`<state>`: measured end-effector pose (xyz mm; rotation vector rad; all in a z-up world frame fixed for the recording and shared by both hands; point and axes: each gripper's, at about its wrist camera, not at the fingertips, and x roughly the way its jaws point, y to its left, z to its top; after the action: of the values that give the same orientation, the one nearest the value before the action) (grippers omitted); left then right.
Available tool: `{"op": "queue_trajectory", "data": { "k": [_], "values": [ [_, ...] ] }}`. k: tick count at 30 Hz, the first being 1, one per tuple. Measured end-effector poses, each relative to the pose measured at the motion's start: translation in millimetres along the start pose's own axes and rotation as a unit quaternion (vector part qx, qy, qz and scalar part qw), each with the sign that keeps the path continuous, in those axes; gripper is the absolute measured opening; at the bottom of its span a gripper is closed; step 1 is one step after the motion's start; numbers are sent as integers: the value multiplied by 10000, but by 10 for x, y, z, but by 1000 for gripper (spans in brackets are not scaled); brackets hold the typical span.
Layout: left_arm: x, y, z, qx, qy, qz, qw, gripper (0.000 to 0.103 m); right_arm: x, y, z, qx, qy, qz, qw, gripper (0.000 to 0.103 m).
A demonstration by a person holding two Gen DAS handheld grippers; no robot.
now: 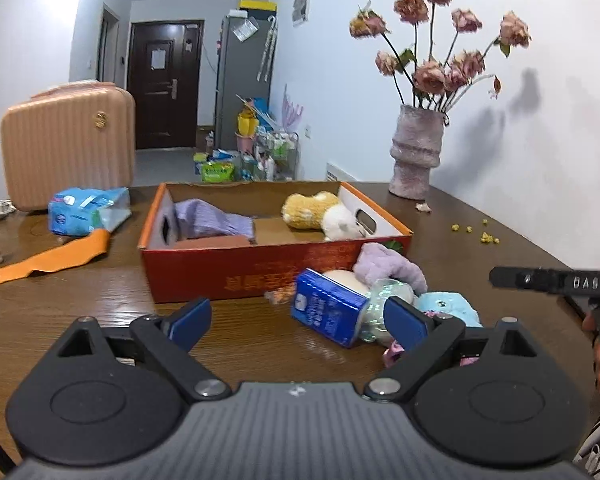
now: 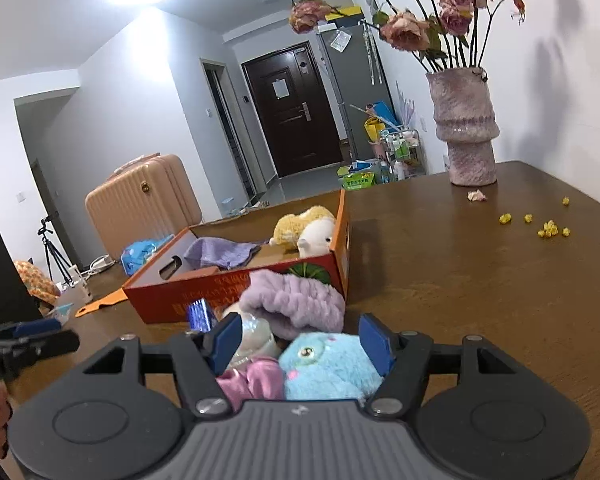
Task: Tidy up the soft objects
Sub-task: 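Move both tools back toward the remaining plush pile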
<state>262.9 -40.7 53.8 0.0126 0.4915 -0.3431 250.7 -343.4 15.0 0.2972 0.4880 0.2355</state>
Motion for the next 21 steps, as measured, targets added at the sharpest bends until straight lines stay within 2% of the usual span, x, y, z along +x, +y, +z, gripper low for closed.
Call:
{"op": "queue_trajectory", "data": {
  "k": [4,8,10,13,16,21],
  "values": [
    [390,-79,51,4,299,143,9994,95,147,-93,-78,90,41,116,9999,65],
    [693,-14,187,-218,224,320,9990,95,357,-71,25,-134,227,198,9995,65],
    [815,32,295,-365,242,195,9989,94,506,-119,100,-122,223,279,9993,65],
    [1036,-9,500,-426,261,-139,9987,91,835,-315,205,334,395,277,9983,63],
    [1290,-179,672,-185,345,-376,9985,83,1112,-517,301,886,513,470,9936,62],
    [1699,-447,718,183,684,-651,9954,81,1416,-682,301,1166,662,297,9905,61]
  ]
}}
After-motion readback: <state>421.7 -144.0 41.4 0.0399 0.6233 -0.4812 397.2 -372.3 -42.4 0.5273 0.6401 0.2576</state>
